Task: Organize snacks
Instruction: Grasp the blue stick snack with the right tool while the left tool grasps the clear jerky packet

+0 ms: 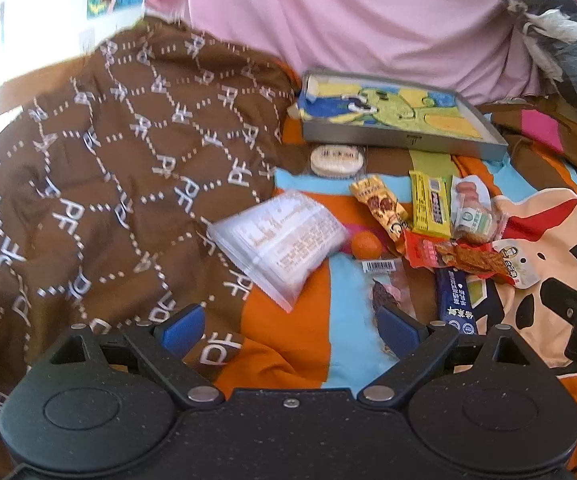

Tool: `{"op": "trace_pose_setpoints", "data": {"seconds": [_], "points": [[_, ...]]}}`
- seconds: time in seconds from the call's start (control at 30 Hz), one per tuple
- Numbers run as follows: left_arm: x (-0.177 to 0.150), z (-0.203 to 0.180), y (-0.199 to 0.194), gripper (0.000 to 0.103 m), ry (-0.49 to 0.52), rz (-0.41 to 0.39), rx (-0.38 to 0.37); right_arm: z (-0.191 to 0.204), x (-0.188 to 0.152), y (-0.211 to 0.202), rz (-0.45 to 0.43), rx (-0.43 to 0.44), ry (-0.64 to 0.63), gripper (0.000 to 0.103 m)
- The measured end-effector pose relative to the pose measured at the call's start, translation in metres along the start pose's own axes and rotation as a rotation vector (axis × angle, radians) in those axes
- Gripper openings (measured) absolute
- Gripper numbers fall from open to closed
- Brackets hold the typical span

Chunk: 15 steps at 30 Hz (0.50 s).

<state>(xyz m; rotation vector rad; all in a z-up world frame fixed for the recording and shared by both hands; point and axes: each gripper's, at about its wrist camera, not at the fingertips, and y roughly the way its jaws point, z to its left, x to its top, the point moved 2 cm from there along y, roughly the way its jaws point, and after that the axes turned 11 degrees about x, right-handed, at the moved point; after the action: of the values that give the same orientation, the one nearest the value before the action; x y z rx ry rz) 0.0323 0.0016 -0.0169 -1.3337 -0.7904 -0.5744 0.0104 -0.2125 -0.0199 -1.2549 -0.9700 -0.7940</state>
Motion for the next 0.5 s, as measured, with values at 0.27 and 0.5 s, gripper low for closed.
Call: {"op": "trace_pose_setpoints", "data": {"seconds": [0.27,0.5], "points": [[0.024,-0.016,0.027,0.094,0.094,0.060,-0.066,-0.004,-0.004,0.027,0.132,0.075,-0.045,0.103],[0.042,-0.034,0.060,0.094,0.169,0.150,-0.108,0.009,-0.001,0.062,0.185,0.170,-0.136,0.103]]}}
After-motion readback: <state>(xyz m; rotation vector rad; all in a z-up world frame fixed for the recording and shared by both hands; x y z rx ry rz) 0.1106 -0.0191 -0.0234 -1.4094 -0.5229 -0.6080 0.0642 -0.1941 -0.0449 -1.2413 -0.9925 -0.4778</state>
